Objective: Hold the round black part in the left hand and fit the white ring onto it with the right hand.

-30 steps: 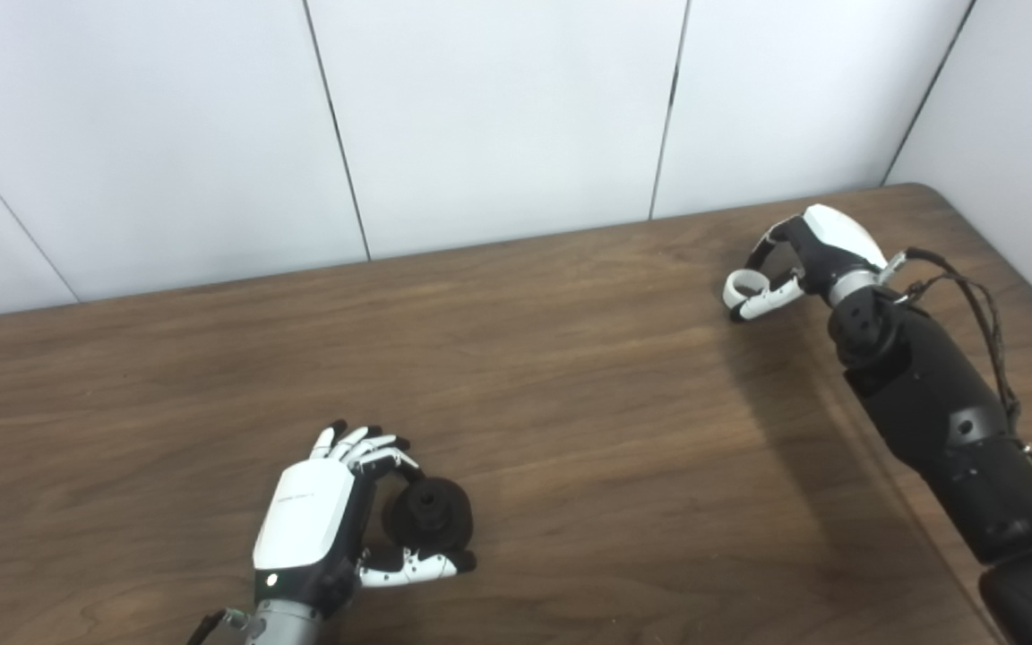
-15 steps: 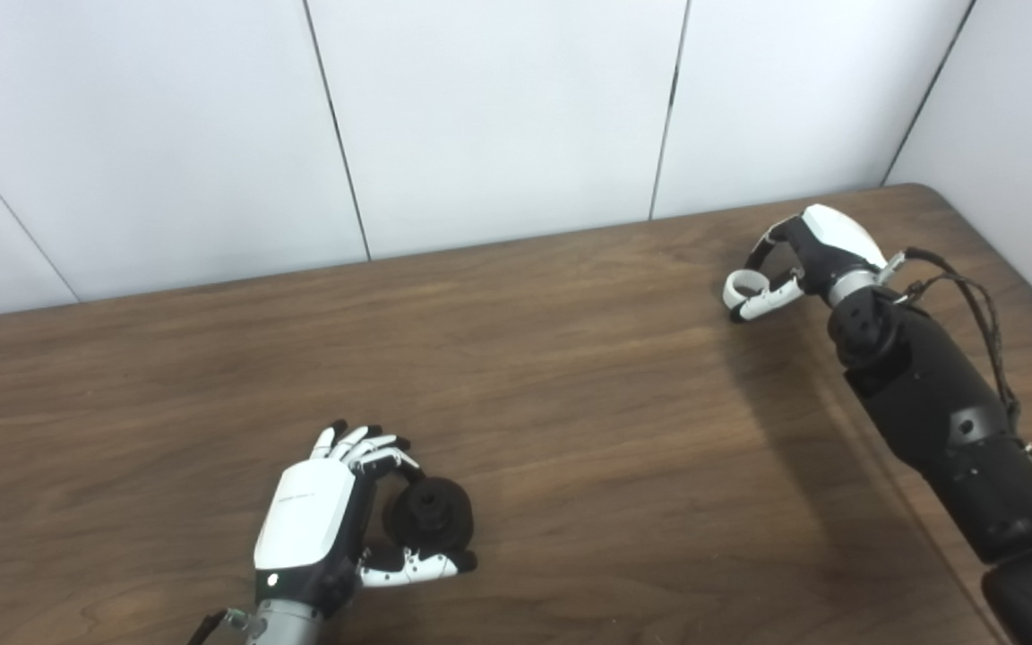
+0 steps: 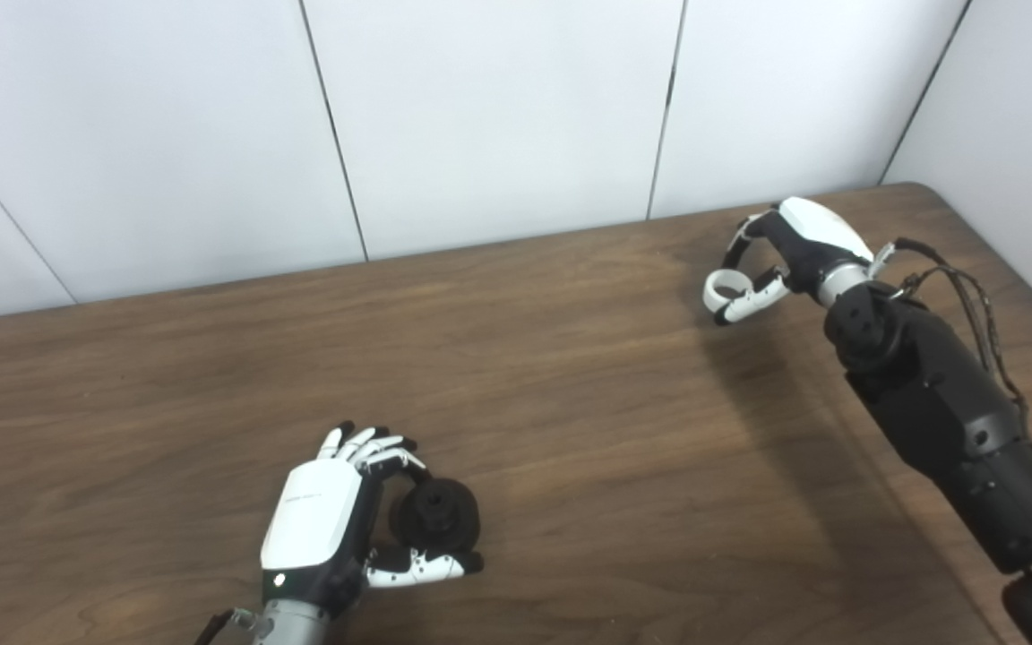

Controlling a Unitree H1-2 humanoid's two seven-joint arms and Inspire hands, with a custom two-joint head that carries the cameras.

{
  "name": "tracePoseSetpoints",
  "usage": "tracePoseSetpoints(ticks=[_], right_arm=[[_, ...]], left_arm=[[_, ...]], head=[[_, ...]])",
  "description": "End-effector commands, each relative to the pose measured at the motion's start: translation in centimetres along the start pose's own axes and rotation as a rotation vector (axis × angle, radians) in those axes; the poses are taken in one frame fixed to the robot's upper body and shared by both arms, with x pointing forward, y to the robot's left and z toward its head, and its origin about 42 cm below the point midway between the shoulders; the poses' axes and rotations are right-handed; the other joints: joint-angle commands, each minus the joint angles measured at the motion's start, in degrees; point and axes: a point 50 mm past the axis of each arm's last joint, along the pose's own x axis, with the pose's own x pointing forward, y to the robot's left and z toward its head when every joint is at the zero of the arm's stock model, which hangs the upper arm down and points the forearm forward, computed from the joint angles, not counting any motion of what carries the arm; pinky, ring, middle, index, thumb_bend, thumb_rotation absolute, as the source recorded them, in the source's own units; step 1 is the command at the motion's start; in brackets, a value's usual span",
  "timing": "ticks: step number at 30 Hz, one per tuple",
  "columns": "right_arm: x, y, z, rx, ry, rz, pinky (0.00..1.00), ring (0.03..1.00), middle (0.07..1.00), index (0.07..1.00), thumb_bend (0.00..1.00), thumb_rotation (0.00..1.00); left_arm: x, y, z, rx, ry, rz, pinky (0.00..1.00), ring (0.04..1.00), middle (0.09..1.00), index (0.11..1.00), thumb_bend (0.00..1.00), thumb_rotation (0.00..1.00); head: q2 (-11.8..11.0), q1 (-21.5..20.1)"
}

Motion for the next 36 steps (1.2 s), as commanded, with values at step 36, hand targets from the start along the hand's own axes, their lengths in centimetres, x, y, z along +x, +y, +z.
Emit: tracePoseSetpoints(ticks=[36], right_arm=[[-11.7, 0.0, 15.0, -0.078, -0.622, 0.13, 1.0, 0.993, 0.88, 0.482, 0.52, 0.13]], left_arm=[[1.0, -1.3, 3.0, 0.019, -0.011, 0.03, 0.97, 0.887, 0.792, 0.484, 0.52, 0.05]], head=[[1.98, 9.03]])
